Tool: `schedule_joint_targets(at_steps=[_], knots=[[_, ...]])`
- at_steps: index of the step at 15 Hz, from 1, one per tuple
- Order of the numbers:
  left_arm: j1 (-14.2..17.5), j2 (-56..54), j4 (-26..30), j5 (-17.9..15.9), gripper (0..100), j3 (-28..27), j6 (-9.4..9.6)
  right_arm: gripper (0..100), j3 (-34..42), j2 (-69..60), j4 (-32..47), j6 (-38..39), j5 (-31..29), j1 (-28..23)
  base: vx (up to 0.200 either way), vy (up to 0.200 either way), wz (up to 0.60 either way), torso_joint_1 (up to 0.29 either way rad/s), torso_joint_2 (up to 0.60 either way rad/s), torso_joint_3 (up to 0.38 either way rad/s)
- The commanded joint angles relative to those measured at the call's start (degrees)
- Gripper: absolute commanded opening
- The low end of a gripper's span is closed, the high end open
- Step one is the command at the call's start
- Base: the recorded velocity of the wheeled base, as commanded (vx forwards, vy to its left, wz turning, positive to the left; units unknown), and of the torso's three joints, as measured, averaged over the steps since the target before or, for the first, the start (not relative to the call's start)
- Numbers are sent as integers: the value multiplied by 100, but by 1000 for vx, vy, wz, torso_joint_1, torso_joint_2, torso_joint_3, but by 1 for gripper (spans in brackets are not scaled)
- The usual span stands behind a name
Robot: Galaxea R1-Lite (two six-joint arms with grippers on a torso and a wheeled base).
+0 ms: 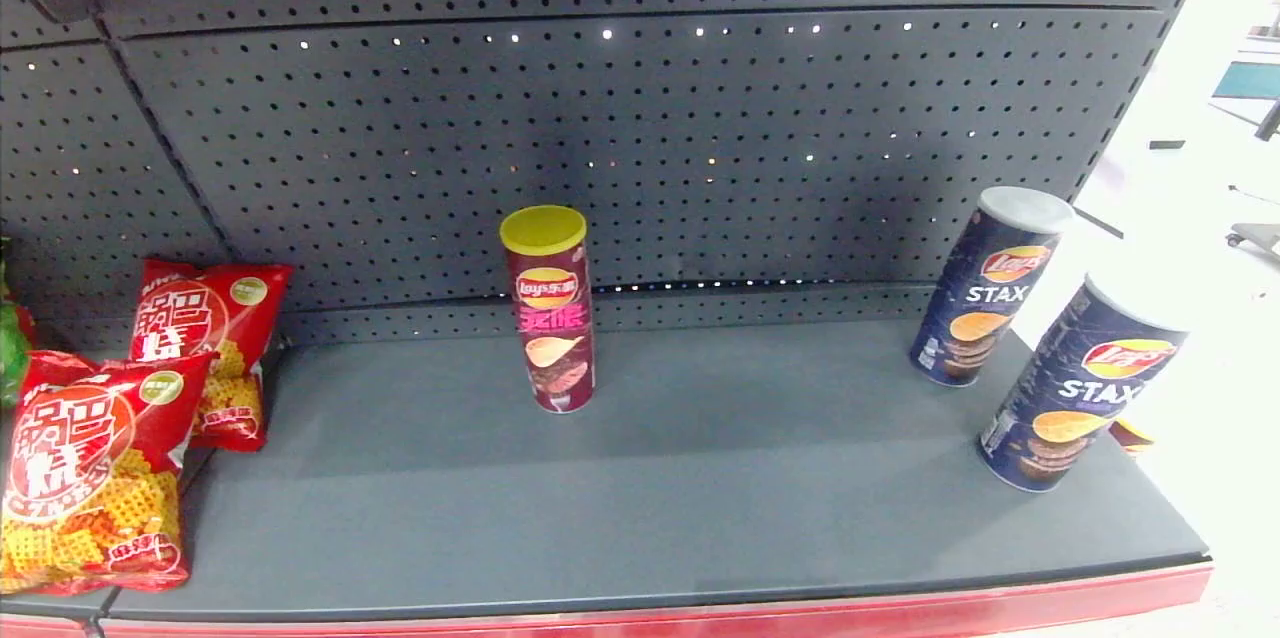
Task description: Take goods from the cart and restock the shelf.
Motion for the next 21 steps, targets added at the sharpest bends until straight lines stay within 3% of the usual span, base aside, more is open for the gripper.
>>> schedule_joint_targets(at_steps=[1,21], knots=[[-1,2,0,4,100,1,-2,100,0,7,0,-1,2,1,0,-200,0,2,7,-2],[-1,2,0,4,100,1,-10,100,0,7,0,7,11,1,0,-200,0,2,1,1]])
